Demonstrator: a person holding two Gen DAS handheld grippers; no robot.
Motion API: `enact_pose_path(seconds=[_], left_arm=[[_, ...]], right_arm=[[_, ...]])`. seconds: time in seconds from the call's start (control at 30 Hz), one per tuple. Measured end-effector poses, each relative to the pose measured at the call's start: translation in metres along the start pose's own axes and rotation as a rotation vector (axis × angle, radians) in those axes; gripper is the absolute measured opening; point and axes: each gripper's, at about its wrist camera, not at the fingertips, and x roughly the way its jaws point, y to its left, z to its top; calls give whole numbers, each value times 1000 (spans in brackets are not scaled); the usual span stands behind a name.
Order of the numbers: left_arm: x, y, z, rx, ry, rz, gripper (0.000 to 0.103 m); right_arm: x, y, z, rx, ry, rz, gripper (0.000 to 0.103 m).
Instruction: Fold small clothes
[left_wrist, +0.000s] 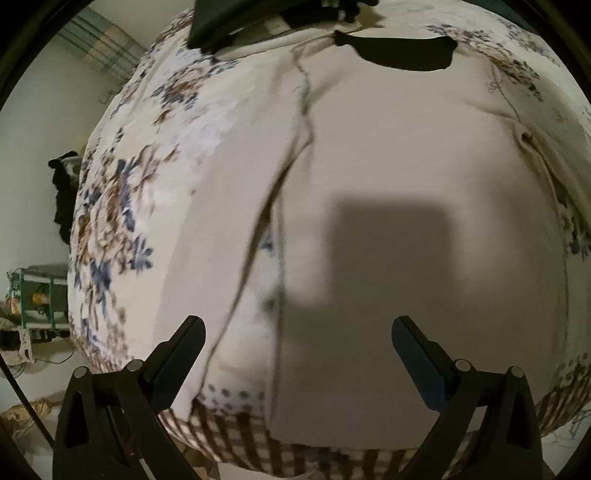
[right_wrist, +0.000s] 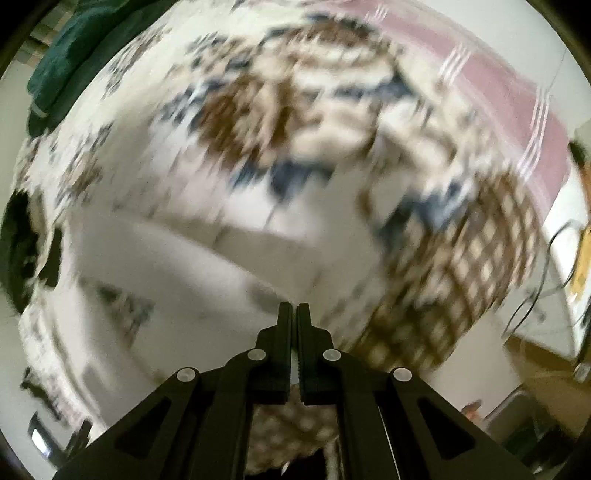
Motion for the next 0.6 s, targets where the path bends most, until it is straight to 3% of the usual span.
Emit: enact_pose_path(seconds=[0.07,0.13,0.2,0.27,0.37,0.43,0.53,0.57,0.6], left_arm=[[1,-7,3,9,1,-7,103],[2,-12,5,12,4,-15,103],[2,-13,5,9,4,-27,103],[5,-14,3,11,6,-27,103],[13,-14,-1,6,28,-19,103],[19,-10,-4,-5,49,-12,103],[23,-3,-9,-20,63,2,103],[25,0,-11,-24,66,8,103],[26,1,-13,-26,68,10,103]], right_arm=[[5,-7,25,29,14,-9,6],[14,-28,46,74,36,-32,19],[18,-52,50,170,18,21,47],[25,-67,46,260,9,52,59],[56,-88,30,399,82,138,59],[79,-92,22,484,118,251,59],[99,-80,12,556,89,437,59],[102,-73,12,555,75,471,54],[103,-65,12,548,56,495,14]])
